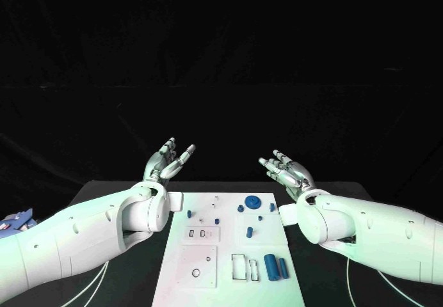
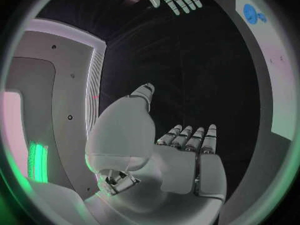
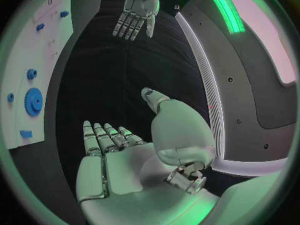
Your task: Assemble the parts on the task board
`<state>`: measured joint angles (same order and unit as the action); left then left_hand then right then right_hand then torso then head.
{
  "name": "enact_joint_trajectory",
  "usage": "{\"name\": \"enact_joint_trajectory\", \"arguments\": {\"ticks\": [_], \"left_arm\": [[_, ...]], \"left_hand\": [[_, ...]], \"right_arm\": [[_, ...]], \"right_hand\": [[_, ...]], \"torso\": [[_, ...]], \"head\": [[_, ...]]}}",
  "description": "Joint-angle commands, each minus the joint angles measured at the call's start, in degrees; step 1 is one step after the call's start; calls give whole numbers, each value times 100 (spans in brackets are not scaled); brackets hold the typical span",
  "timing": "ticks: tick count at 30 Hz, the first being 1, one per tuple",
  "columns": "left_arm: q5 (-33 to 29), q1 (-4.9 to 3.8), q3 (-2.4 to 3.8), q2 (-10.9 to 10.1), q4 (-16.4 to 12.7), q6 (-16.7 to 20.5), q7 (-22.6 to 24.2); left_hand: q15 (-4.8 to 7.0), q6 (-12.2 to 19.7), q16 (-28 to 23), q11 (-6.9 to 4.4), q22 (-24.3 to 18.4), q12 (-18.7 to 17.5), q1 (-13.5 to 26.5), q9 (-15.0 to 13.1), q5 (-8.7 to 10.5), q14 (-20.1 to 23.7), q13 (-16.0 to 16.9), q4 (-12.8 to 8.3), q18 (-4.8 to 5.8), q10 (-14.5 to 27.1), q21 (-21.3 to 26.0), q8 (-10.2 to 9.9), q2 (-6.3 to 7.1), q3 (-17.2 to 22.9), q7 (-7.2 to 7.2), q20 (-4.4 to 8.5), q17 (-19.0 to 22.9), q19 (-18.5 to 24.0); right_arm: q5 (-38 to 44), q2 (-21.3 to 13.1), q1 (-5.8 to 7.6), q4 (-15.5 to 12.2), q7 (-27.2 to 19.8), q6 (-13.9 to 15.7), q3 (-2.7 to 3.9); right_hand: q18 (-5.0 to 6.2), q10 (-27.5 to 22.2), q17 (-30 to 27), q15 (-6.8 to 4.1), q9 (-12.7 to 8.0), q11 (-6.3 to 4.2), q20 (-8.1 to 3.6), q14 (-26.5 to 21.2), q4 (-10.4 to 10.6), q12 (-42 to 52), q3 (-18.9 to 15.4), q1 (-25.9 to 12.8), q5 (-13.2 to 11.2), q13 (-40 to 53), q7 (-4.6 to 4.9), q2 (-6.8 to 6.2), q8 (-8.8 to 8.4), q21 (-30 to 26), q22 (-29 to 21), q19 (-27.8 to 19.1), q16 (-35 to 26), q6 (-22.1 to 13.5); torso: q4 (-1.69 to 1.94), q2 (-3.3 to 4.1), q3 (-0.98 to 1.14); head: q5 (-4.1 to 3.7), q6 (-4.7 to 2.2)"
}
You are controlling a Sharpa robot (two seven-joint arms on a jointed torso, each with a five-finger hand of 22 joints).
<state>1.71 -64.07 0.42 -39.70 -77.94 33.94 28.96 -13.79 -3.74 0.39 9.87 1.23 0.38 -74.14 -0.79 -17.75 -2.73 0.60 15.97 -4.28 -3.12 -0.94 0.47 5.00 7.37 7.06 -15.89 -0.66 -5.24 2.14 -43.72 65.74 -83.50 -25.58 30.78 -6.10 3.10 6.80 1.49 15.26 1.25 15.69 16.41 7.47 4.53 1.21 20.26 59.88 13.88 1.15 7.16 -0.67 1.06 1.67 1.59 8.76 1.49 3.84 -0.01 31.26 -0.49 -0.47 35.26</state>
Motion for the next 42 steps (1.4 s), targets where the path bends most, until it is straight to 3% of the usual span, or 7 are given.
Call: {"name": "enact_joint_trajectory", "arguments": {"ticks": [1, 9, 10, 11, 15, 18, 42], "left_arm": [[187, -20, 7, 27, 40, -528, 102], [187, -20, 7, 27, 40, -528, 102], [180, -23, 6, -245, -147, -854, 108], [171, -24, 6, -274, -180, -893, 109], [155, -24, 6, -367, -301, -922, 134], [150, -25, 7, -457, -438, -896, 176], [341, -37, 13, -1058, -1324, -1250, 216]], "left_hand": [[-122, -119, 50, 114, 17, 45, -300, -28, -68, -70, 22, 73, -78, -78, -52, 59, -17, 52, 630, -97, -28, -35], [-241, -1099, 304, 435, 122, 199, -463, -257, -46, -813, 126, 29, 29, -1045, -264, 392, -150, 245, 902, -116, -211, -466], [-202, -1327, 338, 520, 136, 256, -484, -310, -43, -919, 157, 23, 62, -1349, -300, 477, -147, 272, 940, -111, -233, -547], [-178, -1474, 380, 574, 162, 289, -500, -344, -40, -1048, 172, 20, 57, -1566, -354, 532, -143, 295, 958, -107, -261, -680], [15, -2308, 1120, 547, 568, 394, -649, -539, -38, -3036, 230, -15, -236, -2659, -1270, 844, -74, 453, 949, -79, -686, -2811], [289, -3786, 1706, 321, 670, 821, -889, -875, -38, -4241, 376, -188, -559, -4391, -1628, 1442, 58, 623, 871, -56, -957, -3554], [648, -4653, 2046, -3, 609, 599, -912, -901, 72, -5266, 312, -447, -626, -5743, -1950, 1614, 650, 1670, 605, 203, -1248, -4471]], "right_arm": [[386, 23, 81, 106, 307, -1166, -68], [491, 43, 186, 227, 416, -1578, -178], [2267, -78, 255, 325, 4, -468, -173], [2418, -90, 272, 335, 10, -444, -172], [2866, -119, 315, 352, 58, -431, -170], [3223, -146, 352, 339, 121, -431, -167], [7388, -5, 723, 526, 1963, -1571, -115]], "right_hand": [[266, 1636, 319, -43, 396, -8, 22, 1674, -359, 379, 247, 804, 66, 189, 1009, 6, 552, 358, 186, 1020, 526, 1359], [595, 4191, 608, -371, 765, -229, 16, 3886, -895, 704, 608, 1308, -55, 257, 924, -130, 1213, 926, 378, 2984, 1116, 3126], [644, 4351, 608, -418, 787, -267, 15, 4040, -935, 662, 697, 1318, -60, 251, 896, -167, 1259, 956, 368, 3120, 1136, 3343], [692, 4523, 603, -464, 803, -305, 17, 4203, -968, 595, 825, 1318, -71, 240, 864, -203, 1293, 986, 354, 3272, 1146, 3584], [734, 4854, 596, -544, 825, -376, -12, 4492, -994, 474, 1060, 1277, -117, 248, 815, -299, 1348, 1017, 320, 3500, 1154, 4034], [753, 5139, 633, -643, 832, -453, -84, 4820, -1010, 432, 1199, 1266, -141, 257, 759, -359, 1382, 1117, 339, 3755, 1239, 4250], [727, 6467, 2205, -1481, 1046, -1030, -1055, 7544, -971, 363, 532, 1297, -126, 593, 297, -673, 1400, 2871, 1206, 5866, 2893, 4874]], "torso": [[0, 0, 0], [0, 0, 0], [-3, 164, -4], [-1, 181, -1], [-1, 220, 9], [-4, 276, 18], [109, 778, 40]], "head": [[1, 0], [1, 0], [-65, 23], [-68, 18], [-62, 27], [-66, 20], [-204, 46]]}}
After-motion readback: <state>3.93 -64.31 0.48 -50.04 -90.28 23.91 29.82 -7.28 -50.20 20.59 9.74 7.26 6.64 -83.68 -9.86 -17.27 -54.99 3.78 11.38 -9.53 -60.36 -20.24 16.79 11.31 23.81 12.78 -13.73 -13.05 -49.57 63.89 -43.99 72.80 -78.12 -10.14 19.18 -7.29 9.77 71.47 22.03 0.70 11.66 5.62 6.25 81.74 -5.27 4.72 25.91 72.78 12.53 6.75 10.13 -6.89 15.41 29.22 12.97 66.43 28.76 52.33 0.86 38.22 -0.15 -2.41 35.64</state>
